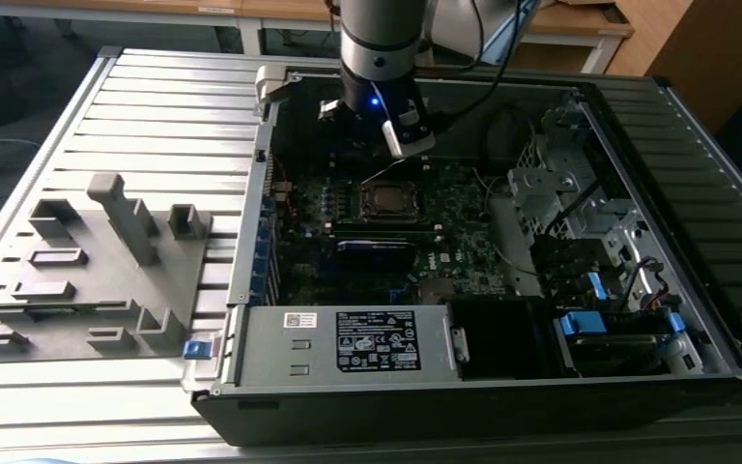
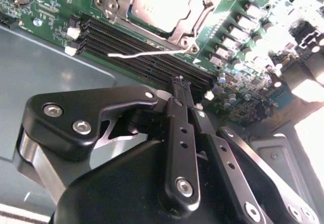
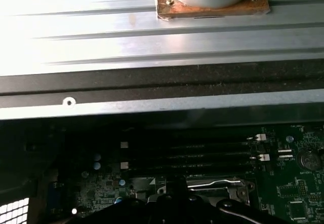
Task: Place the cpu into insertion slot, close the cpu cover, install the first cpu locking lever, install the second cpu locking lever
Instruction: 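Install the first cpu locking lever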
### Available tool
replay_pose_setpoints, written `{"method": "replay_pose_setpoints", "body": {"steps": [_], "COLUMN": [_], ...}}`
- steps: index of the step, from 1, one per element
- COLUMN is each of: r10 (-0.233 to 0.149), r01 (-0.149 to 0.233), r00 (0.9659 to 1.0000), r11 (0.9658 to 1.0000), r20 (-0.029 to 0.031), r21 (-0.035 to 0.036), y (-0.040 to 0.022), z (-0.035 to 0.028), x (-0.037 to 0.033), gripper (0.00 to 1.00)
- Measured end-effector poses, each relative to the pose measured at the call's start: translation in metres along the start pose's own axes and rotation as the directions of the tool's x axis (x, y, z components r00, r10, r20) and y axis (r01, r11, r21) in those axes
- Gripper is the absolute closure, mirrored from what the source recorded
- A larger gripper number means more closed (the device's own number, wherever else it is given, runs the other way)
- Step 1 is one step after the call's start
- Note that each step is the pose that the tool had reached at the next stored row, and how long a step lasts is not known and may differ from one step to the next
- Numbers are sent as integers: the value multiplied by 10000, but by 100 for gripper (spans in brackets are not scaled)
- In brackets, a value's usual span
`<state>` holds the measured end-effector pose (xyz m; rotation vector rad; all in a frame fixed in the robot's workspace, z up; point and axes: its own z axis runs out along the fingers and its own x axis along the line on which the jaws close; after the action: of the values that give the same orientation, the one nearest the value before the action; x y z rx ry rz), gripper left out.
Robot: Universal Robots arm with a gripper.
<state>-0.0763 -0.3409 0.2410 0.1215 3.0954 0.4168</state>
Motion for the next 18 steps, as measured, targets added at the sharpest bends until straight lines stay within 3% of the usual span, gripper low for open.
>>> {"method": "replay_pose_setpoints", "body": {"steps": [9, 18], "r10": [4, 0], "r01": [-4, -1], "r00": [10000, 10000], "r11": [10000, 9998], "r20": [1, 11], "r21": [26, 183], "y": [-2, 18], "z": [102, 168], "x": [-93, -187], "gripper": [89, 89]}}
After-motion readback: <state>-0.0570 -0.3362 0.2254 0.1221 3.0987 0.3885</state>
